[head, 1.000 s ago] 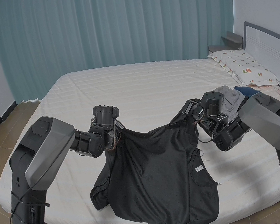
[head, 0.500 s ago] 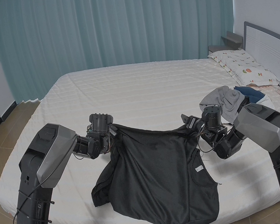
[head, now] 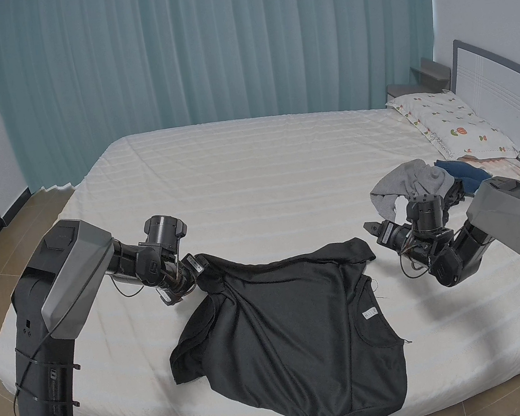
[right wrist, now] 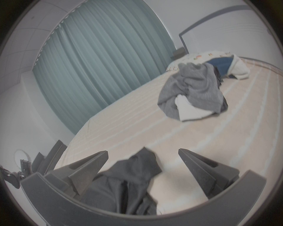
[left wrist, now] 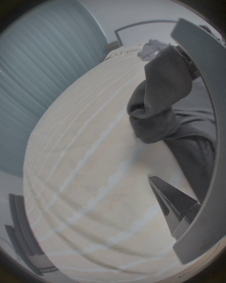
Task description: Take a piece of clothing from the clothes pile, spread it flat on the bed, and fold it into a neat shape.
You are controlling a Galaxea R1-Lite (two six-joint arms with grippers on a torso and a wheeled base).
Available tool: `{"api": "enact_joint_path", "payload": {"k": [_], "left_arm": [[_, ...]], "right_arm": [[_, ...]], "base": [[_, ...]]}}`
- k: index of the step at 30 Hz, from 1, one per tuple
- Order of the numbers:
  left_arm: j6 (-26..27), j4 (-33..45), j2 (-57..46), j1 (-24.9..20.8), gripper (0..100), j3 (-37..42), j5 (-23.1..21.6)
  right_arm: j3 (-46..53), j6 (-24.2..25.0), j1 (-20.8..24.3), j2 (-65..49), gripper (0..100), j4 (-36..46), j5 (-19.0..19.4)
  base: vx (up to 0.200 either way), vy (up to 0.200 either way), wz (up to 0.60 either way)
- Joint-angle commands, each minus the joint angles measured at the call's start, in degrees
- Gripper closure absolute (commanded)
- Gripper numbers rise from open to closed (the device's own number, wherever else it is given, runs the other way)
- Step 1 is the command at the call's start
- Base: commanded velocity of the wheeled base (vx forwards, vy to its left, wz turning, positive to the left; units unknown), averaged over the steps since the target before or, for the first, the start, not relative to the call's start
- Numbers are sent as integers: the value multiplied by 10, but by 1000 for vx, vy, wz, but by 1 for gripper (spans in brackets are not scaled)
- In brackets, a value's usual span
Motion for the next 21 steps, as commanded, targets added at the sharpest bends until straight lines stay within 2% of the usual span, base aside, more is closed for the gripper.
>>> {"api": "enact_joint_path", "payload": {"k": [1, 2, 6, 8, 9, 10, 14, 17, 20, 21], "left_arm": [[-8, 25, -83, 11, 0, 46, -67], [-9, 33, -90, 11, 0, 43, -75], [-29, 37, -109, 20, 0, 45, -92], [-31, 42, -114, 22, 0, 47, -114], [-29, 66, -115, 23, 0, 49, -143], [-27, 80, -113, 23, 0, 41, -149], [-31, 82, -109, 27, 0, 38, -129], [-30, 77, -114, 32, 0, 60, -132], [-28, 27, -138, 36, 0, 133, -127], [-29, -12, -155, 40, 0, 172, -129]], "right_arm": [[96, 26, -32, -73, 0, 7, 66], [123, 25, -35, -83, 0, 6, 80], [183, 19, -32, -106, 0, 7, 87], [198, 19, -30, -109, 0, 7, 87], [213, 15, -27, -109, 0, 6, 87], [221, 14, -25, -109, 0, 6, 87], [240, 14, -21, -105, 0, 6, 87], [251, 12, -20, -102, 0, 7, 87], [276, 11, -18, -102, 0, 7, 89], [282, 11, -12, -102, 0, 8, 89]], "base": [[0, 0, 0], [0, 0, 0], [0, 0, 0], [0, 0, 0], [0, 0, 0], [0, 0, 0], [0, 0, 0], [0, 0, 0], [0, 0, 0], [0, 0, 0]]}}
